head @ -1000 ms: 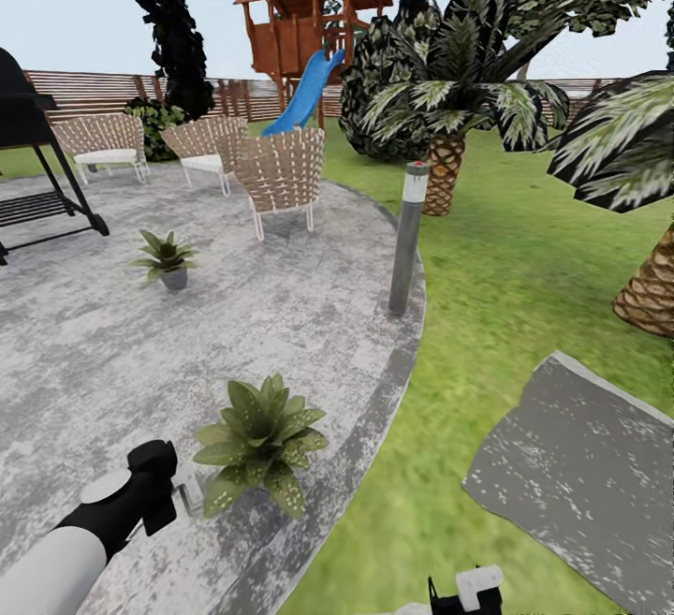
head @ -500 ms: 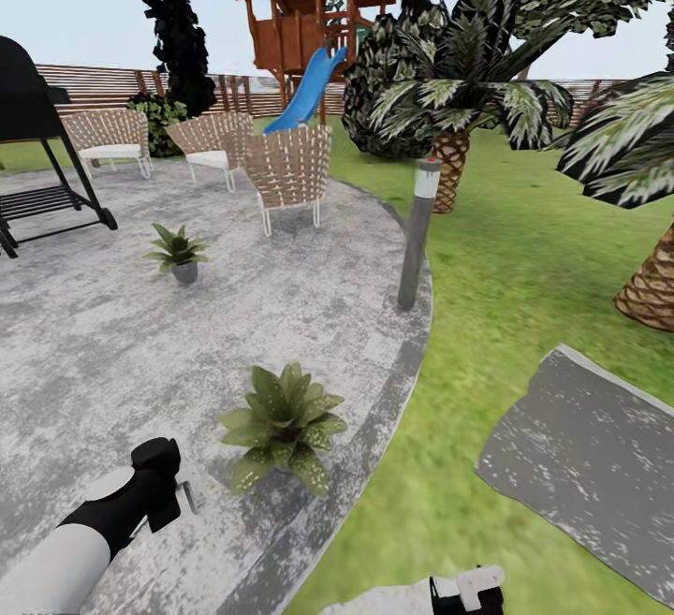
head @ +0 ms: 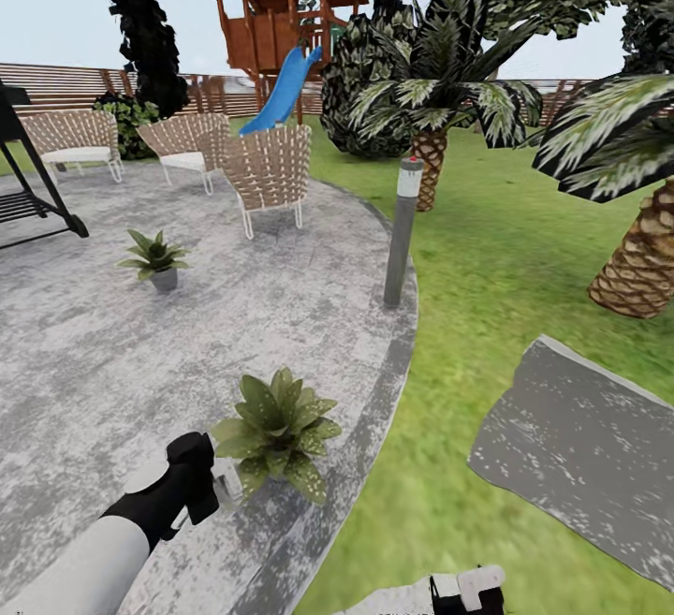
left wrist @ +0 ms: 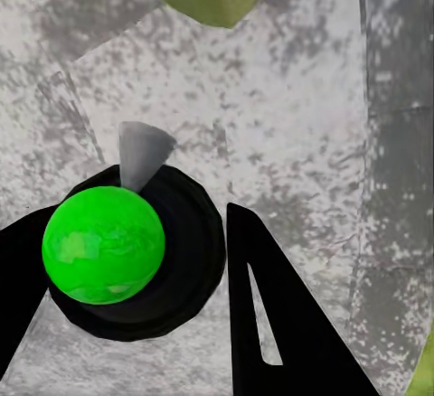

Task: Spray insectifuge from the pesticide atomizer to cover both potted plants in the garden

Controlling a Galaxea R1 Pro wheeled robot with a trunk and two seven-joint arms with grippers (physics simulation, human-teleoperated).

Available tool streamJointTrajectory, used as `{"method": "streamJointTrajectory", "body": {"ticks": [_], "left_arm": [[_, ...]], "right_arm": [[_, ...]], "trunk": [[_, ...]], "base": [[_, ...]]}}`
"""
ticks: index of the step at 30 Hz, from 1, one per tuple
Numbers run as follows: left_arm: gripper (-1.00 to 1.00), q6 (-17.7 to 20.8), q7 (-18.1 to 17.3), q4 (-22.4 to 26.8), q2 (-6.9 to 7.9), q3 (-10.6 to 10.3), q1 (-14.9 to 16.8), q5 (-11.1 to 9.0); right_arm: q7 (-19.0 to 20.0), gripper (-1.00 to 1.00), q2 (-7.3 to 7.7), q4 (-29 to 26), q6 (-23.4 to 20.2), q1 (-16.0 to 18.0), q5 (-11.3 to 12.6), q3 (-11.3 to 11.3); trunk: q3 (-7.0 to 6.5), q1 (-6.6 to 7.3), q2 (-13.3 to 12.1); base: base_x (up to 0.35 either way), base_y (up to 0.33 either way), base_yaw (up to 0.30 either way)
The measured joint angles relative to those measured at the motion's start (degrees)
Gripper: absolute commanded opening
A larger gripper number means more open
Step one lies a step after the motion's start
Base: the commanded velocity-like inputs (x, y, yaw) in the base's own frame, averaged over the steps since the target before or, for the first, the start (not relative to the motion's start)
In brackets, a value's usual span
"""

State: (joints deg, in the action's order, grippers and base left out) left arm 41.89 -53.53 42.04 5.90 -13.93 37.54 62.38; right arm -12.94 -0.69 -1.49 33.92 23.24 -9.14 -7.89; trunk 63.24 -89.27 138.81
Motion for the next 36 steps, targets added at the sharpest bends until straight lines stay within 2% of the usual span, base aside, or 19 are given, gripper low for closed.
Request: {"method": "streamJointTrajectory", "body": {"ticks": [4,7,8,9,11,13,18,19,21,22,23,25,32,36], "left_arm": [[-1.00,0.21,-0.05,-0.34,1.03,0.20,1.28,0.04],[-1.00,1.01,-0.25,-0.38,3.44,0.26,1.42,0.02],[-1.00,1.35,-2.75,-0.39,4.84,0.27,1.50,0.18],[-1.00,1.50,-5.93,-0.34,5.87,0.27,1.52,0.05],[-1.00,1.45,-9.98,-0.31,7.57,0.22,1.44,0.24],[-1.00,1.48,-11.50,-0.10,8.20,0.24,1.31,0.21],[-1.00,1.49,-11.45,0.43,8.08,-0.36,0.78,0.34],[-1.00,1.52,-10.55,0.52,7.87,-0.30,0.95,0.36],[-1.00,1.68,-7.38,0.55,6.49,-0.34,1.04,0.54],[-1.00,1.67,-5.84,0.50,6.09,-0.36,1.03,1.05],[-1.00,1.74,-2.37,0.13,5.63,-0.06,1.00,2.47],[-1.00,1.92,-0.82,-0.17,5.44,0.19,0.94,2.86],[-1.00,1.83,-0.45,-2.03,5.12,0.24,0.69,2.39],[-1.00,1.90,-0.58,-2.30,4.03,0.33,0.74,2.24]], "right_arm": [[0.00,1.00,-0.01,0.02,0.00,0.01,-0.05,0.03],[0.02,1.00,-0.01,0.02,0.00,0.01,-0.02,0.00],[0.06,1.00,-0.01,0.02,0.00,0.01,-0.04,-0.03],[0.08,1.00,-0.01,0.02,0.00,0.01,-0.02,-0.03],[0.08,1.00,0.02,0.02,0.00,0.01,-0.03,0.00],[0.13,1.00,0.00,0.02,0.00,0.01,-0.02,0.00],[0.25,1.00,-0.06,0.02,0.00,0.01,-0.03,-0.03],[0.24,1.00,-0.07,0.03,0.00,0.01,-0.03,-0.03],[0.22,1.00,-0.09,0.06,0.00,0.01,-0.03,-0.03],[0.20,1.00,-0.09,0.06,0.00,0.01,-0.03,-0.03],[0.18,1.00,-0.09,0.08,0.00,0.01,-0.03,-0.03],[0.18,1.00,-0.10,0.10,-0.01,0.01,-0.03,-0.03],[0.18,1.00,-0.09,0.05,-0.04,0.00,-0.05,-0.03],[0.18,1.00,-0.09,0.05,-0.03,0.00,-0.04,-0.04]], "trunk": [[0.00,0.00,0.00],[0.00,0.00,0.00],[0.00,0.00,0.00],[0.00,0.00,0.00],[0.00,0.00,0.00],[0.00,0.00,0.00],[0.00,0.00,0.00],[0.00,0.00,0.00],[0.00,0.00,0.00],[0.00,0.00,0.00],[0.00,0.00,0.00],[0.00,0.00,0.00],[0.00,0.01,0.00],[0.00,-0.02,0.00]], "base": [[0.000,0.000,-0.109],[0.000,0.000,-0.013],[0.000,0.000,-0.002],[0.000,0.000,-0.001],[0.000,0.000,0.000],[0.000,0.000,0.000],[0.000,0.000,0.000],[0.000,0.000,0.000],[0.000,0.000,0.000],[0.000,0.000,0.000],[0.000,0.000,0.000],[0.023,0.072,0.000],[0.096,0.256,-0.133],[-0.154,0.256,-0.295]]}}
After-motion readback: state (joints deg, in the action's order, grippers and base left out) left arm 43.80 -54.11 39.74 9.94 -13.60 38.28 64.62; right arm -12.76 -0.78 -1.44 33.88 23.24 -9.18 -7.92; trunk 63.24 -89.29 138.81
